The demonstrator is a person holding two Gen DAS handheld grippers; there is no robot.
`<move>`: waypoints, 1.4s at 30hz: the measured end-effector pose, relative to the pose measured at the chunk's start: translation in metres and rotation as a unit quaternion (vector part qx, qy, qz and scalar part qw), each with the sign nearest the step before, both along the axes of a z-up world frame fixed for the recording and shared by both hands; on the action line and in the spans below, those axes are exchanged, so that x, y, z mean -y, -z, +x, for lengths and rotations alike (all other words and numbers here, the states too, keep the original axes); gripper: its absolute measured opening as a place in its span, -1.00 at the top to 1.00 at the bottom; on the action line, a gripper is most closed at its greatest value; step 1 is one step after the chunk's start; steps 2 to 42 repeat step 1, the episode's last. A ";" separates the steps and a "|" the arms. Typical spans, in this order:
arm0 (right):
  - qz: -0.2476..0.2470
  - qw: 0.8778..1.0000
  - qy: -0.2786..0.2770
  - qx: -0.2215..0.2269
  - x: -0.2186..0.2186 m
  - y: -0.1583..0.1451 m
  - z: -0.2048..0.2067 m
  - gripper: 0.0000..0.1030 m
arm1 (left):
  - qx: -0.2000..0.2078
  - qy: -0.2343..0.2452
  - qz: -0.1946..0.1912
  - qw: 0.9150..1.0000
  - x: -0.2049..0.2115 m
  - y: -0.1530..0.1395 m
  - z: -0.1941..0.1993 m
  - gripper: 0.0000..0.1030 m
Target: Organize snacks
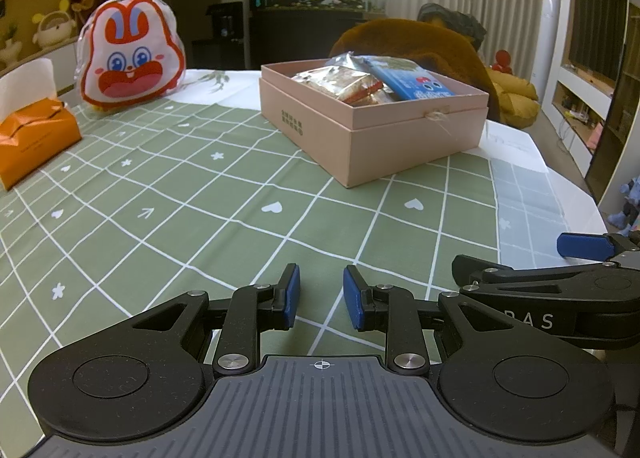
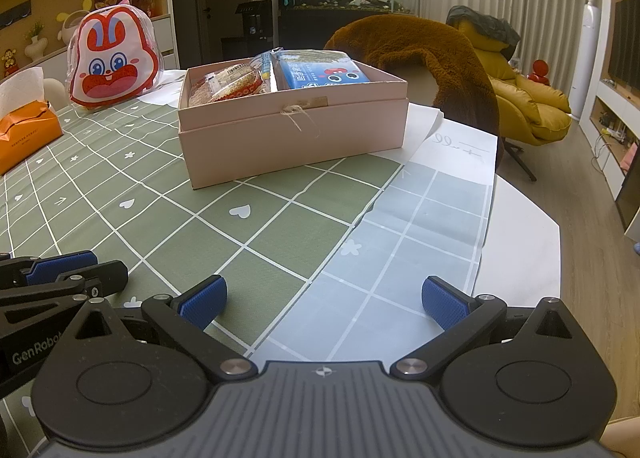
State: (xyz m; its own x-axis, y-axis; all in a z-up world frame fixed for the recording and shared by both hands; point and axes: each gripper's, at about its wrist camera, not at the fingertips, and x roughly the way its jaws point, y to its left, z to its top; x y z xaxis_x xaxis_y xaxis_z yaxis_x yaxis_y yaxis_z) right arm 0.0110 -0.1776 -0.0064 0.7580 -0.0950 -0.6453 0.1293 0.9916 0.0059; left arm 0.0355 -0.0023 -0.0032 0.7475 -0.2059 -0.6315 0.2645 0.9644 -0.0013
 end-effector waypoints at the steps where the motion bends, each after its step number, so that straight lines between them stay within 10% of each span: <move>1: 0.000 1.000 0.000 0.000 0.000 0.000 0.000 -1.00 | 0.000 0.001 0.001 1.000 0.000 0.000 0.000 0.44; 42: 0.000 1.000 0.000 0.000 0.000 0.000 0.000 -1.00 | 0.000 0.001 0.001 1.000 0.000 0.000 0.000 0.44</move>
